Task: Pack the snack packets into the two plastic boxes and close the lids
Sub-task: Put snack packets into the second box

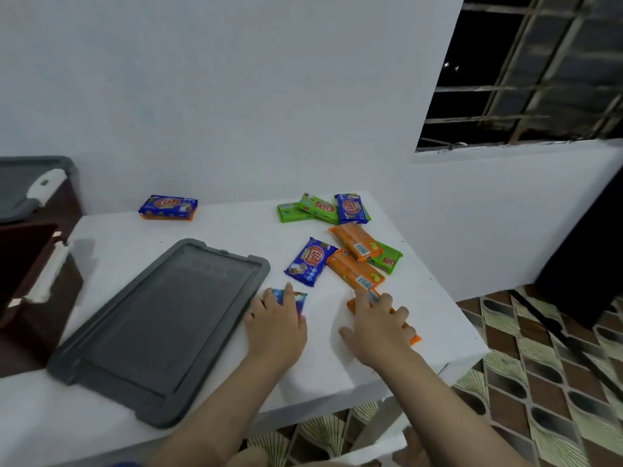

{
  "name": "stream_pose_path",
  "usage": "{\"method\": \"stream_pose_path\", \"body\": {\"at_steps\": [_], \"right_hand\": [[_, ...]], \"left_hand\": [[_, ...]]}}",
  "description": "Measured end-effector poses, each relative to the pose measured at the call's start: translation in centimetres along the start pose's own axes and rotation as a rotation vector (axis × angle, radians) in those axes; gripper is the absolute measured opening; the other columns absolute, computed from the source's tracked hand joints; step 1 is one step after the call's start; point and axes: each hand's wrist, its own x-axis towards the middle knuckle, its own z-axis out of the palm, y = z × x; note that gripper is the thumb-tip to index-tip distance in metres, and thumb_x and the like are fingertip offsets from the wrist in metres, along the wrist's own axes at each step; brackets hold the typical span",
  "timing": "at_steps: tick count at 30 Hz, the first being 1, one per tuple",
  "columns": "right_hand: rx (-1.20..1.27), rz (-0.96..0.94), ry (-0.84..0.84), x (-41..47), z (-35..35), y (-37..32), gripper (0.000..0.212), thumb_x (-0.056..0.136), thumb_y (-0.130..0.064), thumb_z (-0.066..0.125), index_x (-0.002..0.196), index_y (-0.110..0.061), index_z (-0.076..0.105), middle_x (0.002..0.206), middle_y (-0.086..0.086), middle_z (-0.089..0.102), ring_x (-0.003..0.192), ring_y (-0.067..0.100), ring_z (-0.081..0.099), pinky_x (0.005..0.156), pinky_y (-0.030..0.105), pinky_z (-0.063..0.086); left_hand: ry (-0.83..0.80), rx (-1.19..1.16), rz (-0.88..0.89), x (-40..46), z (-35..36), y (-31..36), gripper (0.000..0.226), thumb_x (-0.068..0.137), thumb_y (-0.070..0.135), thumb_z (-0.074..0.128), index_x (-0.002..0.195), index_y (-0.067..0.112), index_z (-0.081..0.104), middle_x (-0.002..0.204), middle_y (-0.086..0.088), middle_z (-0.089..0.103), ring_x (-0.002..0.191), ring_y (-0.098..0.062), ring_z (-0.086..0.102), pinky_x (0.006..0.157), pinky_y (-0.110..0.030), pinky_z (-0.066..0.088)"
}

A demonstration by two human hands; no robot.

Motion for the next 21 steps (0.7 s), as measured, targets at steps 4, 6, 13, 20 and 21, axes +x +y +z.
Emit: {"method": "stream_pose_path", "body": {"at_steps": [4,6,13,20,21], "right_hand": [[-0.061,0.0,0.001,1.2,-0.6,0.9,0.081,0.091,-0.035,0.057,0.151,-0.034,0.002,0.142,0.018,0.03,0.128,0.037,0.03,0.103,0.049,0.033],[-0.004,0.019,-0.051,1.6,-1.5,1.2,0.082,0.087,-0.03,0.062,0.148,-0.037,0.006,0.133,0.014,0.037,0.124,0.034,0.035,0.099,0.046,0.037],[0.439,-0.245,0.023,-0.6,-5.2,-2.9,0.067,0.095,-0.044,0.052,0.146,-0.038,0.01,0.143,0.013,0.03,0.114,0.03,0.052,0.078,0.033,0.049],[0.784,-0.594,0.328,-3.5,-6.9,-10.0,0.053,0.094,-0.043,0.054,0.138,-0.042,0.025,0.125,0.002,0.042,0.099,0.012,0.046,0.073,0.025,0.039],[0.825,-0.629,0.345,-3.8,-6.9,-11.0,0.052,0.093,-0.043,0.056,0.136,-0.043,0.027,0.123,0.0,0.044,0.097,0.008,0.049,0.073,0.022,0.041]], "left_hand": [[0.034,-0.374,0.029,0.5,-1.6,-0.7,0.061,0.097,0.042,0.041,0.149,0.018,0.021,0.142,-0.004,0.042,0.121,-0.024,0.042,0.097,-0.034,0.038],[0.034,-0.629,0.043,0.5,-2.5,-1.1,0.055,0.096,0.038,0.044,0.146,0.021,0.028,0.137,-0.002,0.049,0.116,-0.02,0.047,0.093,-0.032,0.04],[0.282,-0.714,0.146,-0.3,-6.0,-1.7,0.054,0.096,0.042,0.043,0.146,0.026,0.027,0.137,0.005,0.044,0.119,-0.013,0.041,0.099,-0.03,0.041],[0.479,-0.779,0.149,-0.7,-11.2,-6.8,0.054,0.094,0.048,0.042,0.144,0.036,0.025,0.136,0.013,0.039,0.118,-0.003,0.039,0.092,-0.012,0.035],[0.513,-0.736,0.156,-0.9,-11.9,-7.9,0.055,0.093,0.05,0.04,0.143,0.036,0.025,0.136,0.014,0.038,0.117,-0.003,0.038,0.087,-0.008,0.033]]}}
